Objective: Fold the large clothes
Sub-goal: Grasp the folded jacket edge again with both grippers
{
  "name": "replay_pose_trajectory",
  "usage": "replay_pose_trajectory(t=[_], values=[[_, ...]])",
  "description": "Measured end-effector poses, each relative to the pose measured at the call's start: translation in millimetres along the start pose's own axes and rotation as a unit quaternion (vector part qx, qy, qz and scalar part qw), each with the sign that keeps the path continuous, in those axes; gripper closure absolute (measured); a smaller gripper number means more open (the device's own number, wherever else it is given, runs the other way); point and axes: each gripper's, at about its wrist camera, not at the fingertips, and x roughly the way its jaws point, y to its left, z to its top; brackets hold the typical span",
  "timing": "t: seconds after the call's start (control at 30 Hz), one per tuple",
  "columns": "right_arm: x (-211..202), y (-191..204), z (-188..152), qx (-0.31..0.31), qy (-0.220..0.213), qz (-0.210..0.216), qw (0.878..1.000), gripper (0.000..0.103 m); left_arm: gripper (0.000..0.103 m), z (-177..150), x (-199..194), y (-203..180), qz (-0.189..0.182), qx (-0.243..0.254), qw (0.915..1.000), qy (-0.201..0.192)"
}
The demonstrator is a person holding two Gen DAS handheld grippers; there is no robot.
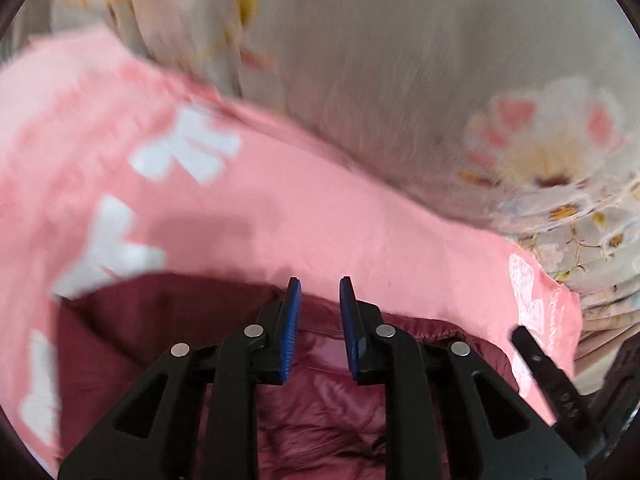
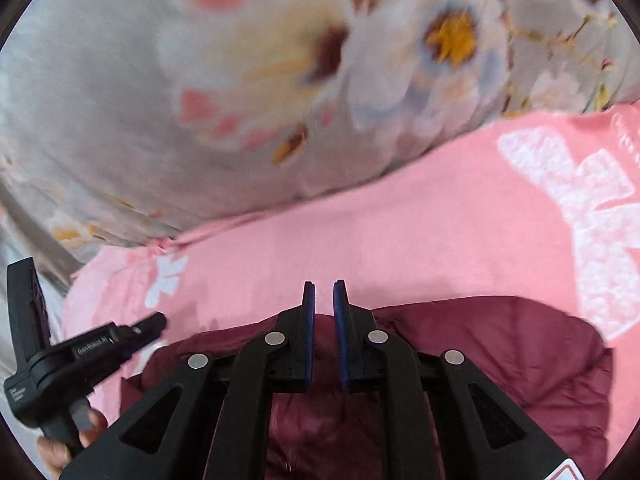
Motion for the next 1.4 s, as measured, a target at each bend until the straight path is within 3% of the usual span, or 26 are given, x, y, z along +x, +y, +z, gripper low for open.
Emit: replay_pose_trajectory(t=[0.17, 0.37, 0.43, 0.57, 0.83, 1.4], values=[[22, 1, -23, -0.039, 0.052, 0.002, 0.998, 0.091, 0.085, -25, 27, 3, 0.012, 0.027, 0.9984, 0.048], [16, -7, -61, -0.12, 0.06, -0.074, 0.988, 0.093, 0.086, -50, 34, 22, 0.018, 0.041, 0.9964, 0.072], [21, -16, -66, -0.118, 0.064, -0.082, 0.988, 0.102, 0.086, -56, 35, 22, 0.026, 0.055, 0.9962, 0.063], [27, -28, -71, -0.111, 0.06, -0.076, 0.989, 0.103, 0.086, -68, 36, 14, 0.049, 0.091, 0.9941, 0.034], [33, -18, -83, -0.153, 0.028, -0.11, 0.982, 0.103, 0.086, -88, 37, 7, 0.078, 0.142, 0.986, -0.038], [37, -18, -84, -0.152, 0.022, -0.11, 0.982, 0.103, 0.087, -89, 40, -7, 0.116, 0.171, 0.977, -0.052]])
